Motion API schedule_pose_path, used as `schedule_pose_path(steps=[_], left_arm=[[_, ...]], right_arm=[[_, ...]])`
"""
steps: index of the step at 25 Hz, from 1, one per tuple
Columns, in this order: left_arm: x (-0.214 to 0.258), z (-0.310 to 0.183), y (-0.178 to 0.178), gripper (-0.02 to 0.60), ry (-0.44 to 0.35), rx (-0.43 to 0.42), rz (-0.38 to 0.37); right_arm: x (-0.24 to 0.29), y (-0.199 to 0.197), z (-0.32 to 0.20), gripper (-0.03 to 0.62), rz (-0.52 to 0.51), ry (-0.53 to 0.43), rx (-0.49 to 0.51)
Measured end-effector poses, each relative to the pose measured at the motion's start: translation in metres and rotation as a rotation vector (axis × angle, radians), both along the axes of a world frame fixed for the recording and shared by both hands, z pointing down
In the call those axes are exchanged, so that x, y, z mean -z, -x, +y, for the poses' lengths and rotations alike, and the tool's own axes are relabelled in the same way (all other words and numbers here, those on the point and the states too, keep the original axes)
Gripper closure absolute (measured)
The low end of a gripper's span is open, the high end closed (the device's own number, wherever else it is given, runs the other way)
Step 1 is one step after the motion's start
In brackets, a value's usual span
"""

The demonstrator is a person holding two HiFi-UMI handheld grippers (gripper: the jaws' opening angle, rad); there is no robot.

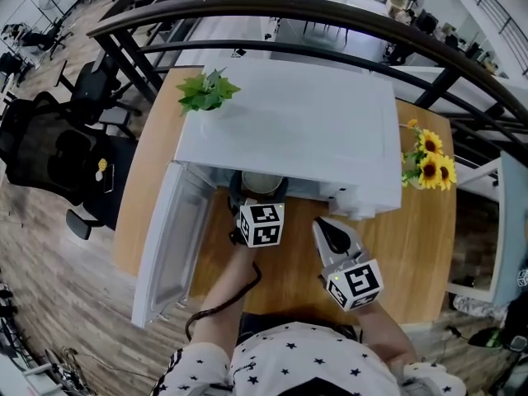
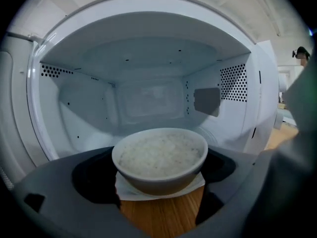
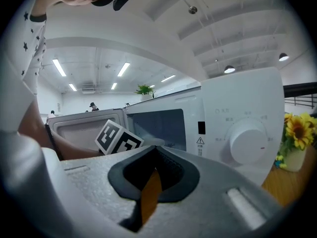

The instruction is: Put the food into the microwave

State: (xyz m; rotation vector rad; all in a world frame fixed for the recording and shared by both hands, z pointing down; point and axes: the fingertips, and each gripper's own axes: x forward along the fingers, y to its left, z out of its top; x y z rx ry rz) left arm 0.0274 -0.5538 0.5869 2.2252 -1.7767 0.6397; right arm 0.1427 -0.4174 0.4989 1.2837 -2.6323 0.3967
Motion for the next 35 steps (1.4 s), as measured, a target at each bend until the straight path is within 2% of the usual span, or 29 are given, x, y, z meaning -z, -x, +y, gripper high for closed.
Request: schedule_pose_path(steps=[12, 20, 25, 35], left_arm=[[-0.009, -0.018, 0.001, 0.101, 0.010, 0.015, -0.016], [-0.009, -0.017, 0.001, 0.101, 0.014, 0.014, -0.012], [-0.006, -0.006, 0.000, 0.101, 0.033, 0.003, 0.015], [0.028, 0.045, 0.004, 0.101, -0.016, -0.008, 0.055]], right_arm=[[-0.003, 0.000, -0.003, 0.588, 0.000, 0.000, 0.013], [0.002, -0.003, 0.003, 0.588, -0.006, -0.007, -0.013], [0.010, -0.003, 0.012, 0.588, -0.005, -0.027, -0.028], [0.025, 0.000, 0.051, 0.588, -0.005, -0.064, -0.056]])
